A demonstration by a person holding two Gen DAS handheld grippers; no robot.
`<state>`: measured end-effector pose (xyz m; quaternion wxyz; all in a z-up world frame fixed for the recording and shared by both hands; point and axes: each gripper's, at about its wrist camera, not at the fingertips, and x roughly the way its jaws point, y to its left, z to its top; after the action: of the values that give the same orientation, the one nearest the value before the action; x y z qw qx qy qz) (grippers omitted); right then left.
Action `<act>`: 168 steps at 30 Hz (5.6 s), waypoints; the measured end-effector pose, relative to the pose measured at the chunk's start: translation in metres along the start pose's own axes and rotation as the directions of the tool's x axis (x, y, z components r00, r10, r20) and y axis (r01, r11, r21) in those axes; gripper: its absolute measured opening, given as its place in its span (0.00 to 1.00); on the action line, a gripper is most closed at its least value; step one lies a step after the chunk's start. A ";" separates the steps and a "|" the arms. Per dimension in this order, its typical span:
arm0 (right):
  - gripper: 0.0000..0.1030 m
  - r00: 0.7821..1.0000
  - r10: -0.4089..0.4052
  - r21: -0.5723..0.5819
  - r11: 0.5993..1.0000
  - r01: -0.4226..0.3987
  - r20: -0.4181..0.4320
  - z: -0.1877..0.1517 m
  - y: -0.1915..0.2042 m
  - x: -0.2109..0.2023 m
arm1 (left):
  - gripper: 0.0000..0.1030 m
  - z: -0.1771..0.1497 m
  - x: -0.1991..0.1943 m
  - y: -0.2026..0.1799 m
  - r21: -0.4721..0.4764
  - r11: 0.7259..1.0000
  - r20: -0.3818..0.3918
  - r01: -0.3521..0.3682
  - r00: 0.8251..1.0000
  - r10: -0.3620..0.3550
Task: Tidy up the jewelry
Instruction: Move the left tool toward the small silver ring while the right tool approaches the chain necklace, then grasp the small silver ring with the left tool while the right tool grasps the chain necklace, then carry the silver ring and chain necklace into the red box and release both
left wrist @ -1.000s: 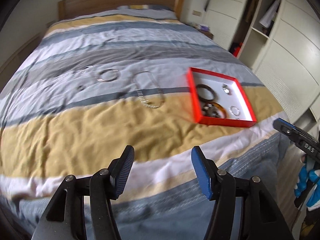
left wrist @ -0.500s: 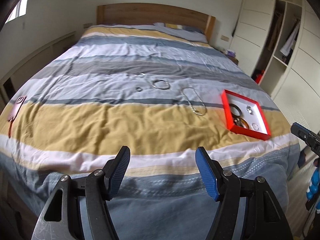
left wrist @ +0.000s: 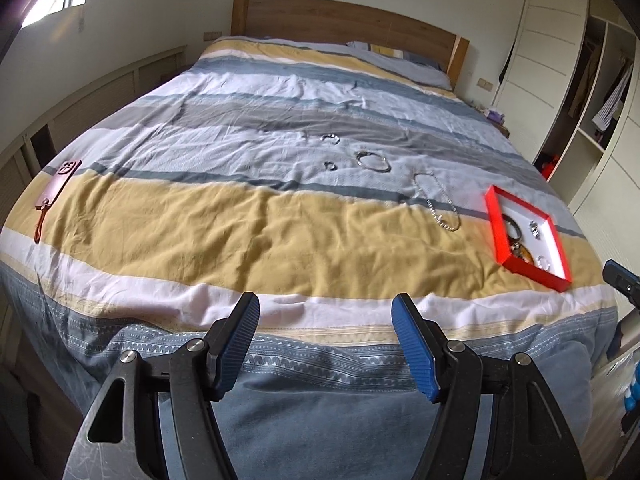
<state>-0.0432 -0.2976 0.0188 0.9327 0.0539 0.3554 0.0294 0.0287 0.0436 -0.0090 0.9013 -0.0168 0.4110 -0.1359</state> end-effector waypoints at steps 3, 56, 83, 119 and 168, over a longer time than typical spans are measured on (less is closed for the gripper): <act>0.37 1.000 -0.005 0.008 1.000 0.005 -0.024 0.001 -0.002 0.013 | 0.66 -0.001 0.014 0.003 0.016 1.000 -0.016 -0.015 1.000 0.015; 0.47 0.977 0.028 0.046 0.999 -0.019 -0.213 0.084 -0.025 0.265 | 0.66 0.111 0.225 0.019 0.052 0.999 -0.138 0.005 0.990 0.002; 0.53 0.970 0.009 0.017 1.000 -0.004 -0.244 0.078 -0.021 0.340 | 0.22 0.172 0.326 0.002 0.074 0.996 -0.134 0.043 0.990 -0.033; 0.03 0.972 0.189 0.115 0.978 -0.173 -0.140 0.073 0.012 0.232 | 0.19 0.139 0.211 -0.016 0.042 0.994 -0.081 0.098 0.992 -0.094; 0.03 0.995 -0.101 0.282 0.955 0.094 0.010 0.067 -0.254 0.128 | 0.19 0.112 0.265 -0.369 0.385 0.832 -0.275 0.400 0.910 -0.310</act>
<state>0.1007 -0.5435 -0.0468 0.9201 0.1687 0.3469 -0.0682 0.1924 -0.3889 -0.0780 0.7946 0.1210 0.4490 -0.3905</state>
